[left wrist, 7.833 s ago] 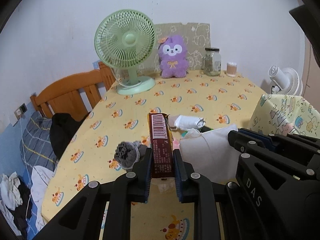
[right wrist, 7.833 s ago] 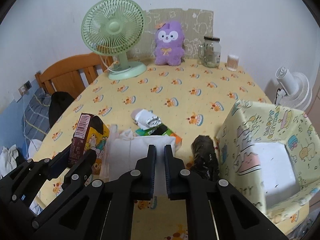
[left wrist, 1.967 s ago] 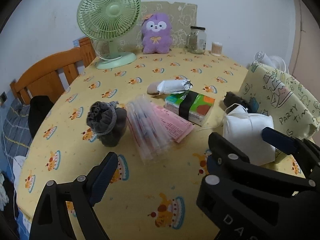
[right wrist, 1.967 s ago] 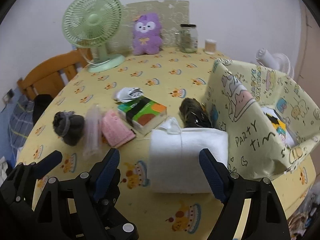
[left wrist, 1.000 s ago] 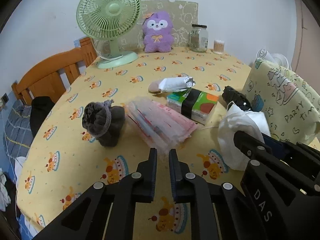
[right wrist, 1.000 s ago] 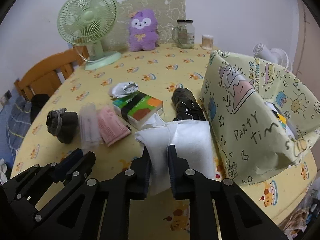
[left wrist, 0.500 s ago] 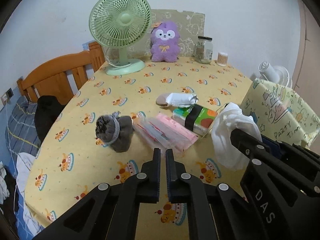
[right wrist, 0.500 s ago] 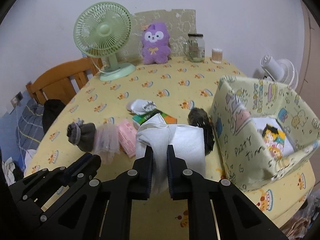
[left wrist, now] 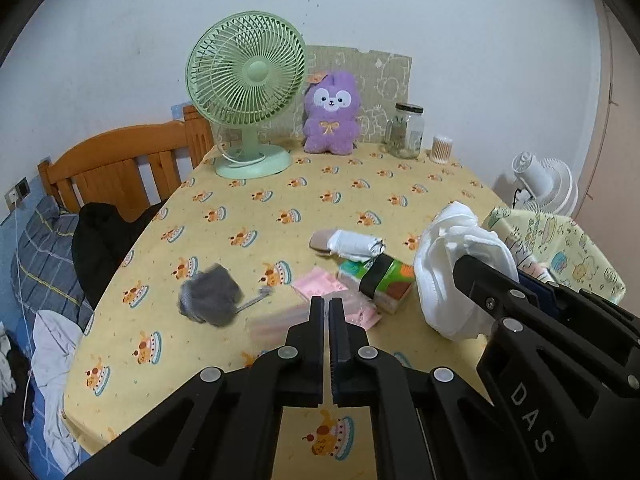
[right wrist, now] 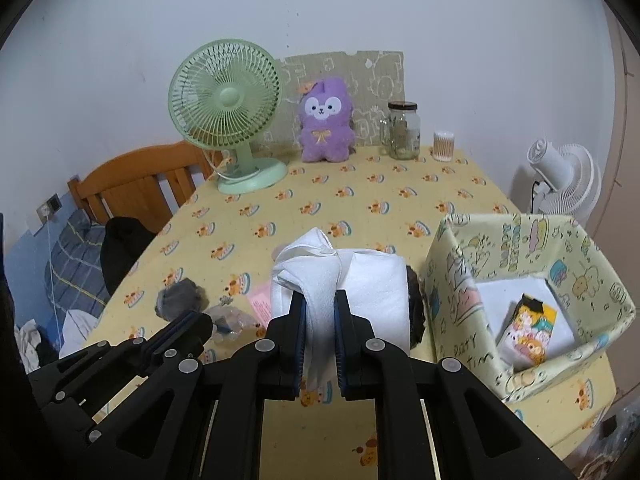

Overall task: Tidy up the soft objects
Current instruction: 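Lift the white cloth with the right tool while the left tool reaches the clear plastic bag, then grasp and lift the clear plastic bag with the left tool while the right tool holds the cloth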

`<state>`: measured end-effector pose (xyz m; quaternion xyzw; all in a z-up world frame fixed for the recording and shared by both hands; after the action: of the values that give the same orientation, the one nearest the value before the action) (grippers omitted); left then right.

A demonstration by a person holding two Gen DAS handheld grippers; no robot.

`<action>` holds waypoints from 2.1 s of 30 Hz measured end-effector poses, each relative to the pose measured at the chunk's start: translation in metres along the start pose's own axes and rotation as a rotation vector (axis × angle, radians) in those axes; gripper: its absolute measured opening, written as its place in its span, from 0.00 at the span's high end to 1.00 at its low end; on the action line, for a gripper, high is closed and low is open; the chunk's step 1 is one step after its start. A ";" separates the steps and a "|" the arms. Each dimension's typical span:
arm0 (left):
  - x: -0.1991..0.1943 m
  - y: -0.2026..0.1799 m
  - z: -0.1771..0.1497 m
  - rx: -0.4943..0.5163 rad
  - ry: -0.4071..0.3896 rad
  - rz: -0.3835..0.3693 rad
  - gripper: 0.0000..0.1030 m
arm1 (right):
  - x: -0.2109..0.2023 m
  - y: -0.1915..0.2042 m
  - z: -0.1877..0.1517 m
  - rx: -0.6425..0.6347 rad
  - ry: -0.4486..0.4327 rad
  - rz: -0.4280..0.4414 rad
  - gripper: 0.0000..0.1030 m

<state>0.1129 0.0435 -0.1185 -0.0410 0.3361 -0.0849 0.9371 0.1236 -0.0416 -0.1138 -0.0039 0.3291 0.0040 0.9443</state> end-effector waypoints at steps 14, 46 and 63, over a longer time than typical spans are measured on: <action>-0.005 -0.012 0.024 0.022 -0.043 0.000 1.00 | -0.010 -0.008 0.024 0.013 -0.044 0.006 0.85; 0.062 -0.007 -0.043 0.015 0.166 -0.058 0.26 | 0.055 -0.012 -0.045 -0.031 0.165 -0.041 0.85; 0.080 -0.029 -0.049 0.230 0.166 -0.139 0.42 | 0.062 -0.022 -0.064 -0.023 0.206 -0.085 0.86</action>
<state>0.1387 -0.0008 -0.2026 0.0507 0.3968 -0.1907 0.8965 0.1327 -0.0640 -0.2021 -0.0291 0.4238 -0.0327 0.9047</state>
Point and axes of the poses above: each gripper's, at about its wrist camera, not at the fingertips, and x roughly the way its jaws point, y to its left, z to its top, the point moved 7 cm from there along x, roughly the way its jaws point, and after that the axes turned 9 degrees about -z, right-handed, at the moved point
